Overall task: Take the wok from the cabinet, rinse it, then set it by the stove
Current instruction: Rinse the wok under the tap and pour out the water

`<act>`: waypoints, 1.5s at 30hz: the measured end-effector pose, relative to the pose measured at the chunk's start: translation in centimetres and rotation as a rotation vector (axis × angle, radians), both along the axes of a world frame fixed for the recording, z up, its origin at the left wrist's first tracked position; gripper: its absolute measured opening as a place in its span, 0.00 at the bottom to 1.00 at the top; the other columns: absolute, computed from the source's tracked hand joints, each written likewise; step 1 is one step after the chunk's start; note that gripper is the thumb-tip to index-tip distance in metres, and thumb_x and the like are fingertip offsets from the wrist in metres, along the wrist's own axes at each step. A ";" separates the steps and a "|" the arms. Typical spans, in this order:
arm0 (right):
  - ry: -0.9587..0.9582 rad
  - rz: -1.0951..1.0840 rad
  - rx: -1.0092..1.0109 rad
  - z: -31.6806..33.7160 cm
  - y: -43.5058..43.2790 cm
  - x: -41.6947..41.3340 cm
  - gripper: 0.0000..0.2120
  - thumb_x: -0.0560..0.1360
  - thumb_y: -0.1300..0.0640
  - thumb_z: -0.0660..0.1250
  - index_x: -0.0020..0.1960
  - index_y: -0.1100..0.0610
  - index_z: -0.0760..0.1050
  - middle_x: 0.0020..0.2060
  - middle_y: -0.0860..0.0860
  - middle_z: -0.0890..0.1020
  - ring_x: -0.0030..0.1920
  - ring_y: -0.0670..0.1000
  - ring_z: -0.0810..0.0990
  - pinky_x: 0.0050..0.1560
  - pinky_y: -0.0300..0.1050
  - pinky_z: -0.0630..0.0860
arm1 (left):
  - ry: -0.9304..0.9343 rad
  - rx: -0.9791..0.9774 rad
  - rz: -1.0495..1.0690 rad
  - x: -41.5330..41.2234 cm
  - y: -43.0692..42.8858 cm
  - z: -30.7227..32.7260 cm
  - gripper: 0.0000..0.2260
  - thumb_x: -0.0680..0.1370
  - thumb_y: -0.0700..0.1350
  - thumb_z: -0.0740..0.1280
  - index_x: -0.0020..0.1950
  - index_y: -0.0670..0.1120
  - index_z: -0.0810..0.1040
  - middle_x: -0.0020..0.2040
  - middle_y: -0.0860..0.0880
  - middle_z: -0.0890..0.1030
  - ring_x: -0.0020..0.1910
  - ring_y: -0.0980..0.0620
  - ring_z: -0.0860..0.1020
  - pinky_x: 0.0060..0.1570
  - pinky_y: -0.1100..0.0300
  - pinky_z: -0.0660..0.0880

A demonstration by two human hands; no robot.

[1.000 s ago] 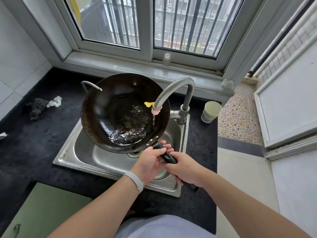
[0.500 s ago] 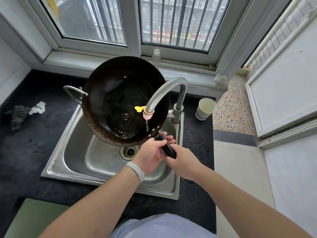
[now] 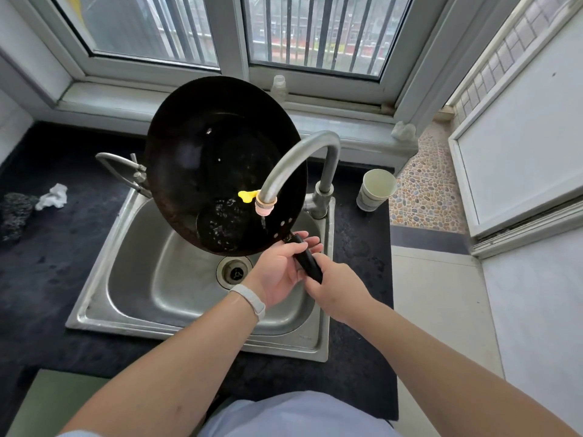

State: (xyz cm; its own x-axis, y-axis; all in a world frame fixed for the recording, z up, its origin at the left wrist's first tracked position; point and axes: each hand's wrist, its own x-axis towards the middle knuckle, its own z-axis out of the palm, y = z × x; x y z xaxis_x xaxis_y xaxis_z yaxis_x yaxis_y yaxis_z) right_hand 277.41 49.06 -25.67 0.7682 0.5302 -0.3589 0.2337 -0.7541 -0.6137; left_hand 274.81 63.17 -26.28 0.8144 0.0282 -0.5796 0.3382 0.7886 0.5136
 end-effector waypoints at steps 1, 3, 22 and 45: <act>-0.009 0.004 -0.011 0.0 -0.1 -0.2 0.11 0.80 0.50 0.64 0.60 0.52 0.73 0.38 0.50 0.81 0.32 0.53 0.77 0.32 0.45 0.70 | 0.001 -0.006 -0.005 -0.1 -0.1 -0.1 0.09 0.81 0.34 0.59 0.59 0.41 0.74 0.55 0.42 0.83 0.56 0.44 0.82 0.61 0.47 0.75; -0.021 0.014 -0.034 0.0 -0.5 -0.6 0.11 0.80 0.51 0.64 0.60 0.52 0.72 0.37 0.51 0.81 0.33 0.54 0.78 0.33 0.46 0.71 | 0.002 -0.021 -0.009 -0.5 -0.4 -0.1 0.09 0.81 0.35 0.59 0.58 0.41 0.75 0.54 0.42 0.84 0.55 0.45 0.83 0.52 0.51 0.79; 0.155 0.044 0.009 -0.6 -2.0 -3.8 0.13 0.78 0.50 0.67 0.61 0.51 0.76 0.41 0.49 0.82 0.34 0.50 0.79 0.34 0.45 0.76 | 0.034 -0.002 0.069 -5.8 -2.4 -1.3 0.08 0.81 0.35 0.60 0.57 0.42 0.74 0.42 0.46 0.82 0.49 0.47 0.84 0.53 0.51 0.75; 0.556 0.135 0.189 -0.1 -4.1 -5.3 0.08 0.77 0.56 0.69 0.55 0.52 0.74 0.30 0.54 0.79 0.24 0.49 0.76 0.28 0.45 0.77 | 0.112 0.113 0.263 -10.5 -5.7 -1.4 0.05 0.81 0.35 0.62 0.55 0.43 0.72 0.44 0.44 0.79 0.50 0.46 0.82 0.39 0.54 0.80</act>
State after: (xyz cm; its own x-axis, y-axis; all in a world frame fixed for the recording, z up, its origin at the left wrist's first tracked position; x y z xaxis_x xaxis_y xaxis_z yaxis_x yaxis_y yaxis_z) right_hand 272.12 44.99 -25.79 0.4137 0.7038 -0.5774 -0.0740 -0.6062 -0.7919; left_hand 264.33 57.45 -27.71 0.7016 0.2992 -0.6467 0.1893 0.7967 0.5740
